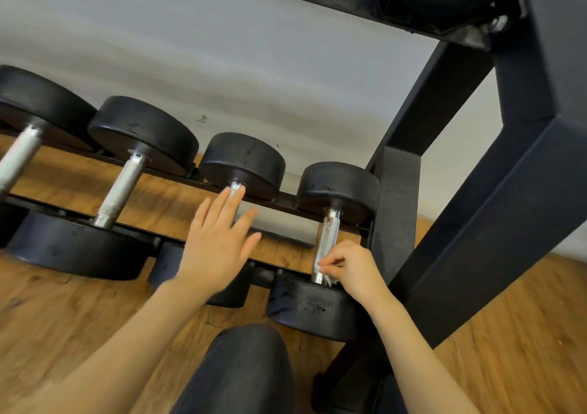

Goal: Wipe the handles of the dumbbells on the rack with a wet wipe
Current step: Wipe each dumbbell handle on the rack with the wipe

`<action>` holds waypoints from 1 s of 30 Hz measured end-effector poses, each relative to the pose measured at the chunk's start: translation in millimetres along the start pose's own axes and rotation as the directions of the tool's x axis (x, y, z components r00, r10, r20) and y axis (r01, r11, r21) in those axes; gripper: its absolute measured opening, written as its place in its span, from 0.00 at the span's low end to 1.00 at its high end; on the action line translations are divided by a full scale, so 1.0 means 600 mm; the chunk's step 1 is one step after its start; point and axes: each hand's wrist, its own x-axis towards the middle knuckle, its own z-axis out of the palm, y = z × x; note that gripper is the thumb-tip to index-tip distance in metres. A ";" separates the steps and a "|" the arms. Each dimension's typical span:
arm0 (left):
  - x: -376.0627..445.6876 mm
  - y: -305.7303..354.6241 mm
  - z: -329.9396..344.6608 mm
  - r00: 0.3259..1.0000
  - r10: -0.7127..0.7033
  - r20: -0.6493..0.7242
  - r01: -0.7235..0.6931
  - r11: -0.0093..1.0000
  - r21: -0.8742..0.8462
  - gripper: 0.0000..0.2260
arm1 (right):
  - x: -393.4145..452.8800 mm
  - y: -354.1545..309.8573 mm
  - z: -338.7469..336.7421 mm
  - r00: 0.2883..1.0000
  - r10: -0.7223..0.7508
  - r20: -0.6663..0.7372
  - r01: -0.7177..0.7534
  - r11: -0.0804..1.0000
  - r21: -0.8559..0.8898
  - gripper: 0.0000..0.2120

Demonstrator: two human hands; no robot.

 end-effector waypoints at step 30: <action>-0.089 0.003 0.000 0.994 -0.084 0.068 0.078 0.992 0.099 0.21 | 0.015 -0.015 -0.017 0.972 -0.189 0.137 0.216 0.953 -0.213 0.12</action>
